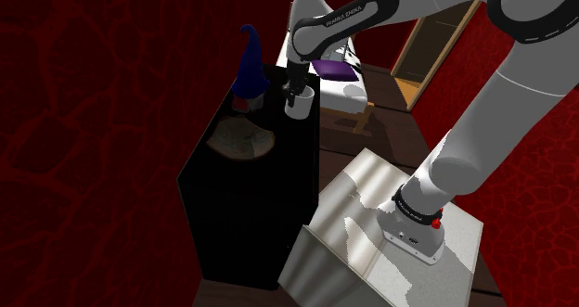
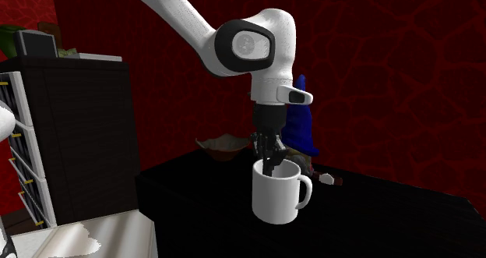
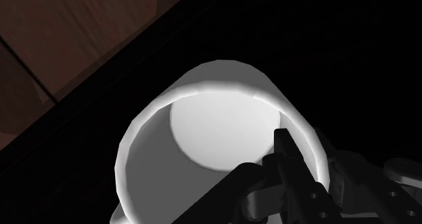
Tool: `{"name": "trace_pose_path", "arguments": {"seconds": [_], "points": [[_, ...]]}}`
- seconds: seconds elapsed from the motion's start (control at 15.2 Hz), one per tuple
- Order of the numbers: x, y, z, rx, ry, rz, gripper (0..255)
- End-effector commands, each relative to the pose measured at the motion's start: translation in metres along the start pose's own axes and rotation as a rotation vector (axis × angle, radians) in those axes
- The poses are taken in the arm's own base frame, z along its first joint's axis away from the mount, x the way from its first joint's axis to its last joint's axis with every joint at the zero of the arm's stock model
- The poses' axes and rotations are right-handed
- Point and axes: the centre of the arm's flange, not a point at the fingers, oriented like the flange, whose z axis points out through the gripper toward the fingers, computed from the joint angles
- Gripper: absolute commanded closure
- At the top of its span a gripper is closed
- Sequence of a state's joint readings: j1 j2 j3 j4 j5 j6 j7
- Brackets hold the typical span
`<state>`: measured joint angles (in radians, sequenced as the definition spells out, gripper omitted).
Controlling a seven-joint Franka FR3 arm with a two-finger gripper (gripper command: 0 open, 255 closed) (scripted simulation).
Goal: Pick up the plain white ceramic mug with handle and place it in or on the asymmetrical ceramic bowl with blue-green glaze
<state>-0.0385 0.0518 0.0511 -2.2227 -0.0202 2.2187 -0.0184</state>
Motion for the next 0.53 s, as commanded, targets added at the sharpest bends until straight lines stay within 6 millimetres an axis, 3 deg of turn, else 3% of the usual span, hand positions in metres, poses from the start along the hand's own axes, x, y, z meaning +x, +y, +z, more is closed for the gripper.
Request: {"name": "trace_pose_path", "arguments": {"seconds": [0.0,0.33,0.46], "points": [[0.0,0.0,0.0,0.0,0.0,0.0,255],[0.0,0.0,0.0,0.0,0.0,0.0,255],[-0.001,0.0,-0.01,0.0,0.0,0.0,255]]}}
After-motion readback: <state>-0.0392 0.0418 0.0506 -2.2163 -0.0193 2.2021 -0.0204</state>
